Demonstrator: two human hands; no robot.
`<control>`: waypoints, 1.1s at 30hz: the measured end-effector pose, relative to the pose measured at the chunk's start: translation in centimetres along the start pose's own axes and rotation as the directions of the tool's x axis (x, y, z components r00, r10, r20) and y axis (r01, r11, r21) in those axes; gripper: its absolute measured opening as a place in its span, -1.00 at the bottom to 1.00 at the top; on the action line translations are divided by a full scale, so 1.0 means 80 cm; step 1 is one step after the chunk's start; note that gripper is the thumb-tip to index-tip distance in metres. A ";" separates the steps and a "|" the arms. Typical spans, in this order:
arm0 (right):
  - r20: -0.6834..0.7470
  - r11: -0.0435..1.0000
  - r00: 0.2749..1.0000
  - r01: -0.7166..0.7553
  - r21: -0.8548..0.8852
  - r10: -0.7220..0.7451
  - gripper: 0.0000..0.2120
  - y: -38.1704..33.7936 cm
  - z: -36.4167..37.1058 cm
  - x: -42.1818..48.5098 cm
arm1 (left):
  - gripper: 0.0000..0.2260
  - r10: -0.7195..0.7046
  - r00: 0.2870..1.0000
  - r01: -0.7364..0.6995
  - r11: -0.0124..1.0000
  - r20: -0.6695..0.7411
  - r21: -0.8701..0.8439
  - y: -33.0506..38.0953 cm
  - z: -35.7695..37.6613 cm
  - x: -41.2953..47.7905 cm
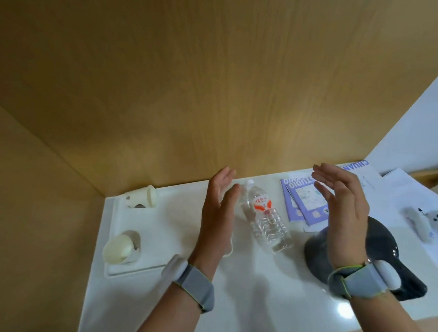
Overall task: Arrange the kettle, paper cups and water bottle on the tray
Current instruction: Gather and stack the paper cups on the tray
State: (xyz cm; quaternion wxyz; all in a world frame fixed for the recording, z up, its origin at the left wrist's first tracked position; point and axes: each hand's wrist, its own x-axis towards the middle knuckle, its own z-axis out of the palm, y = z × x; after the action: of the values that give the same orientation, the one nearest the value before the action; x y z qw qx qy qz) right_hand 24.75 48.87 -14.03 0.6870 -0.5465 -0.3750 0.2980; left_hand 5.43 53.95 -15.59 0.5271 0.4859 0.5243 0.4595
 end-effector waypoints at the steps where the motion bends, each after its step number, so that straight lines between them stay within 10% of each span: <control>1: 0.008 1.000 1.000 -0.004 0.005 0.004 -0.62 0.001 0.003 0.001 | -0.64 0.002 1.000 -0.002 1.000 0.002 0.012 0.000 -0.002 0.001; 33: 0.322 0.981 0.928 -0.194 -0.009 0.186 -0.69 0.085 0.115 -0.054 | -0.60 -0.019 0.975 0.030 0.999 -0.221 0.044 -0.041 -0.105 -0.020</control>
State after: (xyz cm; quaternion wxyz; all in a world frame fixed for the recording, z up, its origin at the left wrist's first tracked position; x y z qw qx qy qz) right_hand 14.70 51.72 -20.36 0.5907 -0.5164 -0.4239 0.4524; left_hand -3.13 52.29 -18.48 0.4597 0.4377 0.5961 0.4917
